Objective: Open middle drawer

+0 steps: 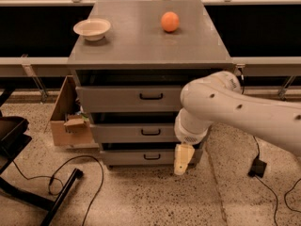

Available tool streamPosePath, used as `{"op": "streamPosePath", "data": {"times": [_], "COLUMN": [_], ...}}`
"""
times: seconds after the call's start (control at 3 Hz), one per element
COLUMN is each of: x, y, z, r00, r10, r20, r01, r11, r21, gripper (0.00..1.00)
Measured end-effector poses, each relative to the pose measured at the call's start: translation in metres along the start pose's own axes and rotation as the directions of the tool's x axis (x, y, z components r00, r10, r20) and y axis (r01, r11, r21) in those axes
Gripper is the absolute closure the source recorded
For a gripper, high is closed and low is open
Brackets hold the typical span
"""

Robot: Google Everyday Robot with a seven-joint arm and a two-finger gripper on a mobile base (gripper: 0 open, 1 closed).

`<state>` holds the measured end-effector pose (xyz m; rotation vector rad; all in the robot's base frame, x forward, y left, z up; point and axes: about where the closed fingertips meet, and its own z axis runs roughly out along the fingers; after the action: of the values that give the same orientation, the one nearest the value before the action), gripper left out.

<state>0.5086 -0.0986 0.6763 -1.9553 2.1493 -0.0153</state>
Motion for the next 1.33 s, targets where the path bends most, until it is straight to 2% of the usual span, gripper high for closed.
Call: {"op": "streamPosePath", "data": {"times": [0.33,0.67,1.0,1.33], "x": [0.006,0.026,0.051,0.064], "y": [-0.015,-0.045,-0.096,-0.12], "z": [0.039,0.078,0.113,0.137], "r00": [0.999,0.992,0.977,0.968], "r10": [0.013,0.038,0.04,0.035], "r20": [-0.052,-0.118,-0.208,-0.247], "r01": [-0.012,-0.031,-0.016,-0.001], "r11": [0.9998,0.998,0.9934,0.9904], "r21": [0.017,0.056,0.114,0.139], "gripper": [0.0,0.0,0.0,0.0]}}
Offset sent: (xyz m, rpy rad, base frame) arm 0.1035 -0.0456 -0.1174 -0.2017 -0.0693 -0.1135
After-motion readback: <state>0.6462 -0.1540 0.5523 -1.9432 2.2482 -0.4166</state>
